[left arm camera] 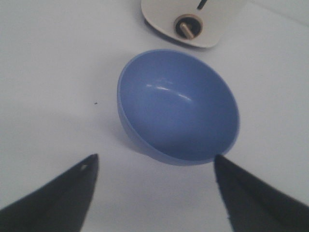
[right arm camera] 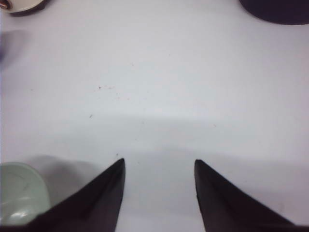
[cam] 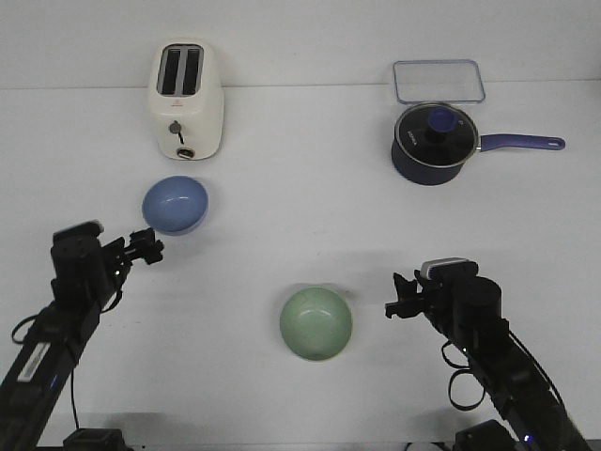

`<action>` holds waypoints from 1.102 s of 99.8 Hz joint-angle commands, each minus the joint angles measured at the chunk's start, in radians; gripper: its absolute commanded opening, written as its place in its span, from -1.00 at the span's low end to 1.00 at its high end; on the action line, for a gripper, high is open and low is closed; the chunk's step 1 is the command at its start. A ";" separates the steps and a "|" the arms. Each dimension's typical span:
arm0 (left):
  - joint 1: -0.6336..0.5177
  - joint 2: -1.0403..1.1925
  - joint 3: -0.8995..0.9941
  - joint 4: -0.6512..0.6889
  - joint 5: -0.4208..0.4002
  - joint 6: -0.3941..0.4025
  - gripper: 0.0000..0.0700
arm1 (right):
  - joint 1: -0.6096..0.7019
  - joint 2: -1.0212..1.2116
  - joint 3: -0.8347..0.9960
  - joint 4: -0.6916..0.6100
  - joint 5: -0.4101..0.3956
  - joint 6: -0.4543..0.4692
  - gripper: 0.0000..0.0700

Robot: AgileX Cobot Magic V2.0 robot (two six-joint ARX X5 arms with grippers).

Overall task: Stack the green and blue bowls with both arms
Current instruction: 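Reach the left gripper to the light blue bowl's rim and lift it, then carry the blue bowl with the left gripper and lower it into the green bowl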

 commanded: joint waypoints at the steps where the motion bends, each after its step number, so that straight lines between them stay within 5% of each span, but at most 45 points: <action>1: 0.009 0.119 0.064 0.017 0.003 0.042 0.67 | 0.005 0.004 0.007 0.010 -0.003 -0.008 -0.16; 29: 0.053 0.479 0.260 0.026 0.004 0.041 0.59 | 0.005 0.004 0.007 0.010 -0.003 -0.009 -0.16; 35: 0.057 0.529 0.288 0.021 0.004 0.041 0.30 | 0.005 0.004 0.007 0.010 -0.003 -0.008 -0.16; 53: 0.058 0.584 0.321 0.027 0.020 0.039 -1.00 | 0.002 0.005 0.007 0.009 0.007 -0.009 -0.17; 89: 0.040 0.333 0.323 -0.130 0.229 0.061 -0.96 | -0.052 -0.062 -0.063 0.025 0.060 -0.008 -0.21; 110: -0.105 0.112 0.285 -0.267 0.303 0.134 -0.96 | -0.055 -0.067 -0.070 0.019 0.048 -0.007 -0.21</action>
